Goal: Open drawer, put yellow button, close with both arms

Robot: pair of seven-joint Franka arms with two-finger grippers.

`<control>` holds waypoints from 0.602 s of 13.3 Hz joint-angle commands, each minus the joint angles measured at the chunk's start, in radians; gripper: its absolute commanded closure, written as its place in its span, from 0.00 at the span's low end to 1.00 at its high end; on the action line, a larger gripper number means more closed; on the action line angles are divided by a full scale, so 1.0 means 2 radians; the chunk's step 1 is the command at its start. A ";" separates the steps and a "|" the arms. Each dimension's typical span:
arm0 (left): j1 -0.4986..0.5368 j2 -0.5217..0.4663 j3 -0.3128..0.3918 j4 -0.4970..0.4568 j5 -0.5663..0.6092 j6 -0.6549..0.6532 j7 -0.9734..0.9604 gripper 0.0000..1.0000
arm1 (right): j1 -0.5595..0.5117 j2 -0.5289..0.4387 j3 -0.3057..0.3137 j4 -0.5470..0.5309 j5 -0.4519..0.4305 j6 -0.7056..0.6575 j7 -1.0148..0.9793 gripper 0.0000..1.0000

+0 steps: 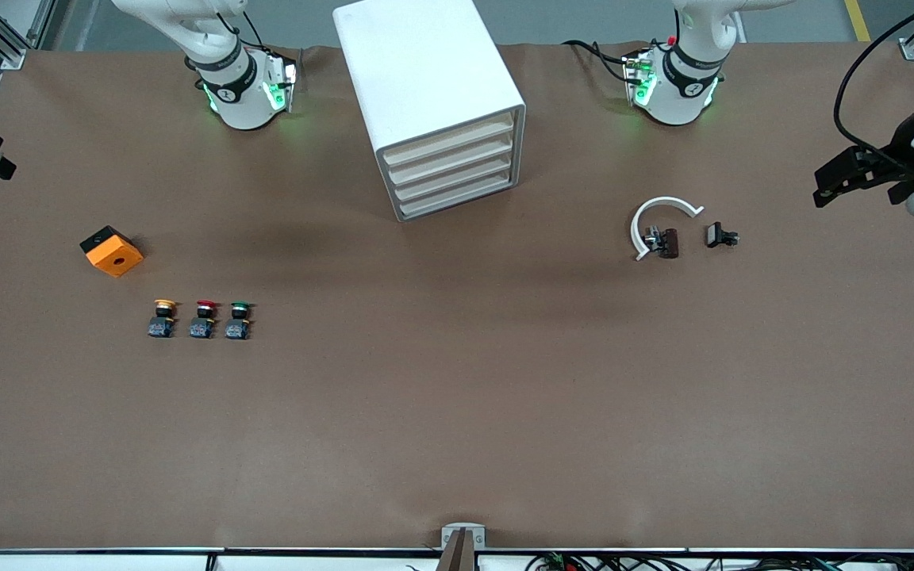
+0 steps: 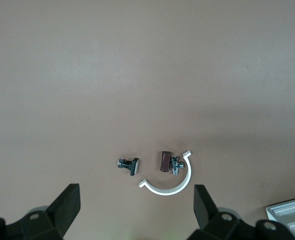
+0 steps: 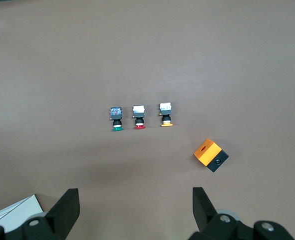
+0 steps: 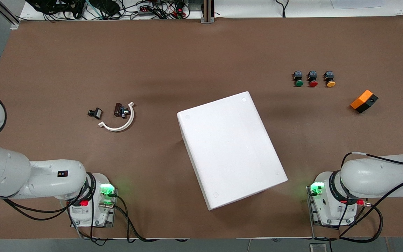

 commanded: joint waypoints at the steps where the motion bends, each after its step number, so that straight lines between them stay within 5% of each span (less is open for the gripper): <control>1: -0.003 0.032 -0.002 0.016 0.009 0.002 0.009 0.00 | -0.007 0.013 0.001 0.005 0.004 -0.002 -0.002 0.00; 8: -0.024 0.102 -0.028 0.049 0.001 0.031 -0.001 0.00 | -0.014 0.066 0.002 0.007 0.017 -0.001 -0.004 0.00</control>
